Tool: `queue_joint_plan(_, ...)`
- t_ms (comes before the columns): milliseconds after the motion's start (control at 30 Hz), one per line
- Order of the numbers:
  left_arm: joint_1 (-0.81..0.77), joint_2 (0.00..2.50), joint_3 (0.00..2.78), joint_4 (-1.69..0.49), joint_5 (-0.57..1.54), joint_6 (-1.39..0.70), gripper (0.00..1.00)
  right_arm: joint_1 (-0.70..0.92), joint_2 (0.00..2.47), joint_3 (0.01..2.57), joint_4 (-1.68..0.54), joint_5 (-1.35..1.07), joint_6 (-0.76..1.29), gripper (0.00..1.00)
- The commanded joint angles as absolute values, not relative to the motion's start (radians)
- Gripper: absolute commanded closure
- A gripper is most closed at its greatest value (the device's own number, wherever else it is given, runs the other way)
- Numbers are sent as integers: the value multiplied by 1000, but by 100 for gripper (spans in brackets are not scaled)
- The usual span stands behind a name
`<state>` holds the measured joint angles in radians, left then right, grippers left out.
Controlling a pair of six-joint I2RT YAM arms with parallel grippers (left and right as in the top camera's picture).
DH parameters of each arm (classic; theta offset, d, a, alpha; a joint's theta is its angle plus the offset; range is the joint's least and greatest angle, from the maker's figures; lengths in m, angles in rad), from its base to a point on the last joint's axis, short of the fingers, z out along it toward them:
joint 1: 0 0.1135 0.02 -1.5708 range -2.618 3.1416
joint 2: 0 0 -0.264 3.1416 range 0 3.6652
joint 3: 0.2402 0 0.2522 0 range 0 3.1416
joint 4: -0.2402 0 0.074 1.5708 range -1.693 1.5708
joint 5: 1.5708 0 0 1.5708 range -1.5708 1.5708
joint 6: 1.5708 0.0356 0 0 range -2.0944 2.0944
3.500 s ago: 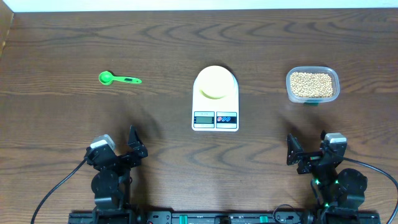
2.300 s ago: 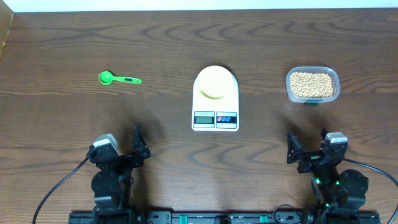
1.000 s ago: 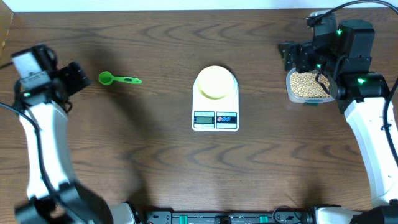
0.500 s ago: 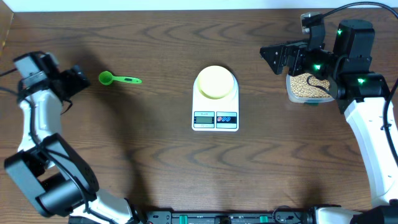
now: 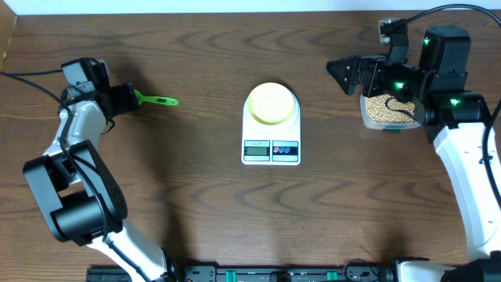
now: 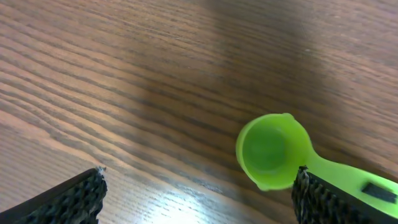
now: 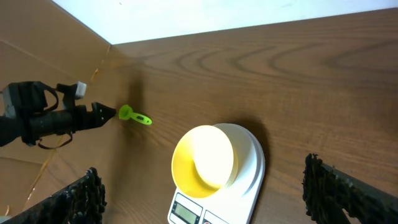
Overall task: Scoop item into bowl and weigh 50g on scale
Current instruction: 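Reach the left gripper to the green scoop handle and grasp it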
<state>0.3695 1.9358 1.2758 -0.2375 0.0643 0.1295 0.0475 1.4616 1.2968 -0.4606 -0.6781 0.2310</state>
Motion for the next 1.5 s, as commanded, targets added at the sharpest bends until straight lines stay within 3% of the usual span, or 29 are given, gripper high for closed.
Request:
queue_joint_plan(0,369,1970,1293,-218,43,146,2,54,1447,1317,-465,-692,243,1)
queue_joint_plan(500,358,2062,1293,-76,44,145,0,60,1447,1317,-465,-717,277,1)
queue_joint_plan(600,358,2065,1293,-65,44,145,5,60,1447,1317,-464,-718,277,1)
queue_joint_plan(833,358,2065,1293,-60,44,145,39,60,1447,1317,-464,-717,303,1)
queue_joint_plan(967,358,2066,1293,-62,44,133,42,60,1447,1317,-464,-717,303,1)
queue_joint_plan(1033,358,2066,1293,-63,44,124,48,60,1447,1317,-464,-717,303,1)
queue_joint_plan(1133,358,2066,1293,-63,44,91,71,60,1447,1317,-465,-717,303,1)
queue_joint_plan(1267,356,2066,1293,-69,44,50,92,60,1447,1317,-465,-717,303,1)
queue_joint_plan(1467,356,2058,1293,-93,88,-33,93,60,1447,1317,-465,-717,303,1)
